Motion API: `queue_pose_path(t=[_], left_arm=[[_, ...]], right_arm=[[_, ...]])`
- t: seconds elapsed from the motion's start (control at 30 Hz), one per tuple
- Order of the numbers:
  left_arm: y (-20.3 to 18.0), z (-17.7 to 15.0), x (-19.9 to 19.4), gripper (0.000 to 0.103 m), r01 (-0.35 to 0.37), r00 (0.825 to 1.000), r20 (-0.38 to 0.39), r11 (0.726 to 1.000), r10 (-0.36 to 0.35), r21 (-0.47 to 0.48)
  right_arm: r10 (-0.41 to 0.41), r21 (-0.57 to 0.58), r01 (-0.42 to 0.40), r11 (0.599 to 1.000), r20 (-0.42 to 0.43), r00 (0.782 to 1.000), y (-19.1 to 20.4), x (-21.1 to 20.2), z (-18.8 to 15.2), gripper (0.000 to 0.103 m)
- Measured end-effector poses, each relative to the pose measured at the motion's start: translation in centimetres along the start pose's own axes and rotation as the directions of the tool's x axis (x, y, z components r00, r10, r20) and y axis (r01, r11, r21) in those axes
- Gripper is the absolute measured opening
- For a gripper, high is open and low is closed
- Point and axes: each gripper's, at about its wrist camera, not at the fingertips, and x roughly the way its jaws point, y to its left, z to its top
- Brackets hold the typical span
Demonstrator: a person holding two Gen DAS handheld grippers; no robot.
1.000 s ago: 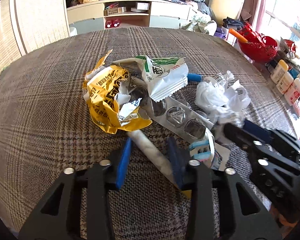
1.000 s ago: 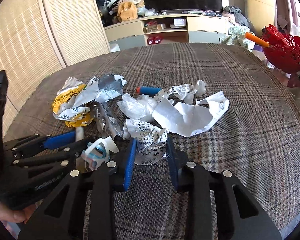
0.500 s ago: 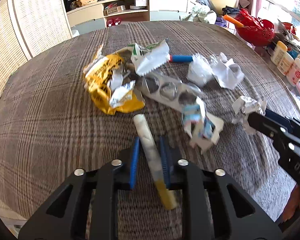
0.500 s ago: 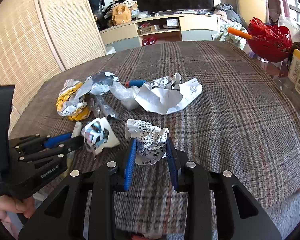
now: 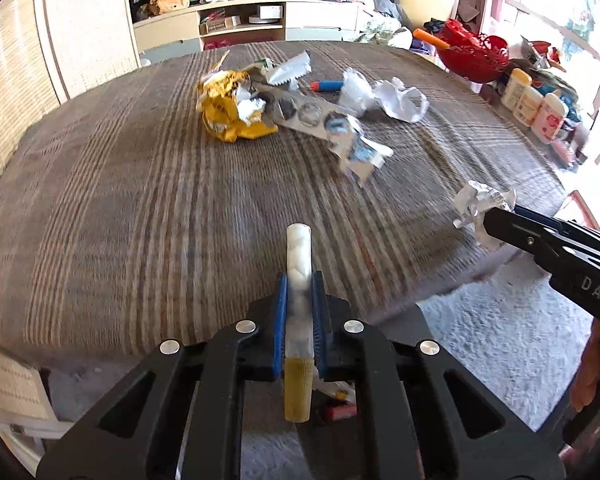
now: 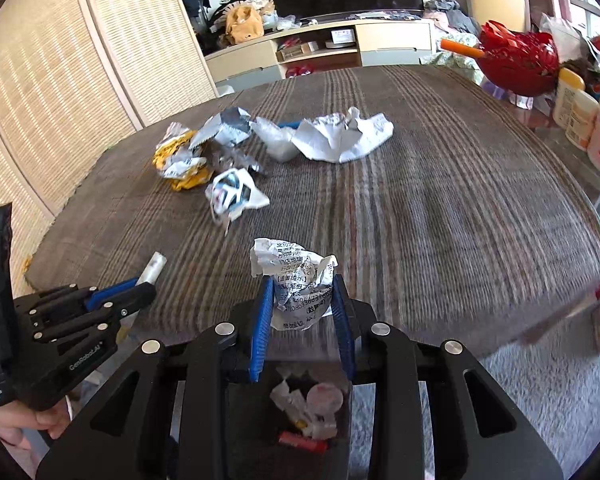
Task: Collect trash
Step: 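Carry the marker and crumpled paper over the black bin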
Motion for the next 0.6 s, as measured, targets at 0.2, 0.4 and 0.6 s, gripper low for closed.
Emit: queue_pose_path(t=[0.2,0.4,0.6], left_arm=[[-1.1,-2.5,-2.9,0.01,0.015,0.999,0.028,1.0,-0.015,0.006],[-1.9,-4.9,-4.4,0.01,0.045,0.999,0.02,0.999,-0.045,0.008],[-2.4,-7.7,-3.7,0.011,0.086,0.996,-0.016,0.996,-0.086,-0.012]], right_arm=[[-0.008,0.0,0.008,1.0,0.011,1.0,0.3,-2.5,-1.7,0.03],[-0.013,-0.008,0.013,1.0,0.004,1.0,1.0,-4.3,-3.8,0.03],[-0.021,-0.01,0.02,1.0,-0.033,0.999,1.3,-3.8,-5.8,0.03]])
